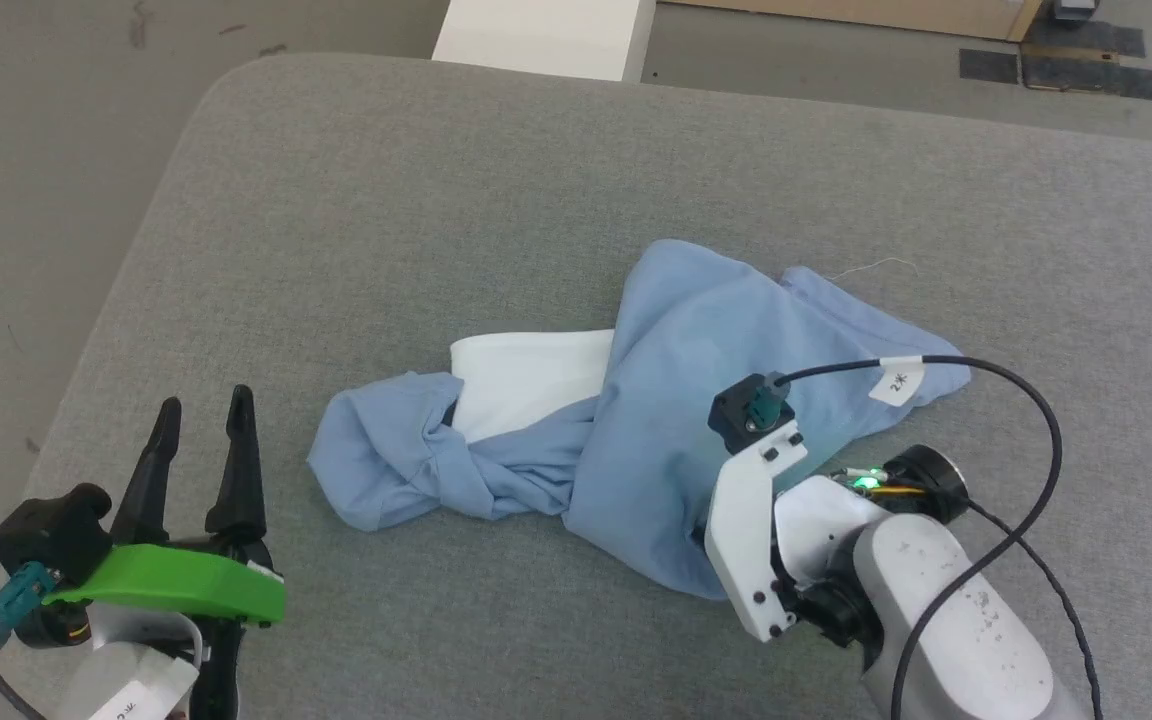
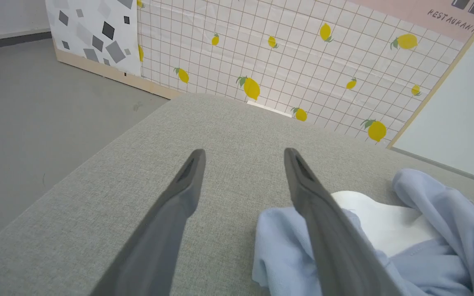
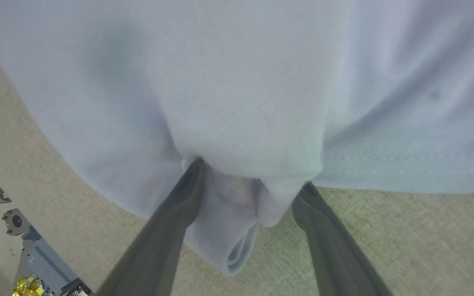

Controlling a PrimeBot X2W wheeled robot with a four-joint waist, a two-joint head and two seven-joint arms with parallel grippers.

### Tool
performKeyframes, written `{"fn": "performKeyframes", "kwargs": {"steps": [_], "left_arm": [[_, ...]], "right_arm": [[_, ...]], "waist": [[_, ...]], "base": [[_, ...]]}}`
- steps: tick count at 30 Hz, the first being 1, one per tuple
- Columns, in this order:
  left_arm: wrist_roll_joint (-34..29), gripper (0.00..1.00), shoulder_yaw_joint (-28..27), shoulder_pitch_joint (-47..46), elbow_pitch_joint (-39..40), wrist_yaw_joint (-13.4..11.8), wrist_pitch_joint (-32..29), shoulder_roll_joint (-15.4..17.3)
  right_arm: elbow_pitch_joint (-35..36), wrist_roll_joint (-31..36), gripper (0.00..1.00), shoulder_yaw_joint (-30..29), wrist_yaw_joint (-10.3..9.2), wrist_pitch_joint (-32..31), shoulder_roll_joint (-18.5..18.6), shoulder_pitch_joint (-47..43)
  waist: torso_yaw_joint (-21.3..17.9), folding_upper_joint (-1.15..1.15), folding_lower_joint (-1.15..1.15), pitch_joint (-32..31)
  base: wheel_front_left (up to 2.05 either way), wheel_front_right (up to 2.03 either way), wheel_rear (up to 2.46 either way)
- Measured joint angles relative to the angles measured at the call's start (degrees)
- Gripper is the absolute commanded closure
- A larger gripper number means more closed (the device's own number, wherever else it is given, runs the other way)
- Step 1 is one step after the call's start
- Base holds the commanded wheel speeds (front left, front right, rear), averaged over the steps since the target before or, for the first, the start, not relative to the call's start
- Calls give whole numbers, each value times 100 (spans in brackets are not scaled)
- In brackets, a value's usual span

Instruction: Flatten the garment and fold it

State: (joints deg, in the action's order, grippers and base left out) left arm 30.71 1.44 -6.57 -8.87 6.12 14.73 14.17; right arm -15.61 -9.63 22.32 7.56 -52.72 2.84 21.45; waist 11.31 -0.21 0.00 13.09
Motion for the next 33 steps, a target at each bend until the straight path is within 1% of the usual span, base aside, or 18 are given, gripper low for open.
{"fn": "performKeyframes", "kwargs": {"steps": [1, 2, 7, 9, 12, 15, 17, 20, 22, 24, 27, 28, 31, 32, 33], "left_arm": [[-7, 0, -14, 0, -8, 21, 0, -2], [-18, 0, -29, -1, -23, 33, 0, -4], [-86, 0, -88, 0, -88, 40, 0, -24], [-105, 0, -113, 5, -90, 46, 1, -36], [-146, 0, -120, 13, -80, 47, 1, -46], [-149, 0, -114, 60, -77, 47, 1, -55], [-149, 0, -109, 105, -82, 46, 1, -64], [-149, 0, -88, 131, -74, 45, 0, -75], [-148, 0, -70, 130, -70, 44, -1, -87], [-148, 0, -62, 132, -71, 41, -3, -100], [-148, 0, -42, 132, -77, 38, -35, -101], [-147, 0, -34, 137, -77, 36, -53, -101], [-145, 0, -16, 172, -80, 34, -66, -101], [-140, 0, -19, 193, -83, 30, -88, -99], [-138, 0, -18, 214, -82, 29, -92, -99]], "right_arm": [[0, -12, 92, -8, 0, -19, 0, 14], [15, -32, 100, -33, 0, 22, 3, 30], [183, -183, 100, -256, 1, 298, -2, 28], [456, -225, 100, -417, 1, 538, 1, 22], [981, -175, 100, -784, 1, 742, -7, -53], [1622, -88, 100, -1240, 1, 791, -4, -398], [2048, -34, 100, -1636, 1, 782, -4, -778], [2446, -21, 100, -2208, 1, 628, 0, -1441], [2505, -23, 100, -2491, 1, 479, 4, -1938], [2446, -172, 100, -2715, 1, 358, 3, -2484], [2138, -435, 100, -2913, 1, 197, 2, -3075], [1900, -561, 100, -2973, 1, 130, 1, -3296], [1729, -734, 100, -3038, 4, 250, -2, -3333], [1685, -832, 66, -3039, 3, 381, -2, -3318], [1647, -916, 0, -3044, 3, 535, 2, -3307]], "waist": [[12, 0, 0, 9], [20, 0, 0, 14], [-17, 0, 0, -90], [-60, 0, 0, -170], [-150, 0, 0, -306], [-273, 0, 0, -428], [-376, 0, 0, -500], [-522, 0, 0, -586], [-604, 0, 0, -632], [-680, 0, 0, -677], [-754, 0, 0, -730], [-786, 0, 0, -754], [-825, 0, 0, -782], [-840, 0, 0, -792], [-855, 0, 0, -802]], "base": [[0, 0, 0], [0, 0, 0], [0, 0, 0], [0, 0, 0], [0, 0, 0], [0, 0, 0], [0, 0, 0], [0, 0, 0], [0, 0, 0], [0, 0, 0], [0, 0, 0], [0, 0, 0], [0, 0, 0], [0, 0, 0], [0, 0, 0]]}}
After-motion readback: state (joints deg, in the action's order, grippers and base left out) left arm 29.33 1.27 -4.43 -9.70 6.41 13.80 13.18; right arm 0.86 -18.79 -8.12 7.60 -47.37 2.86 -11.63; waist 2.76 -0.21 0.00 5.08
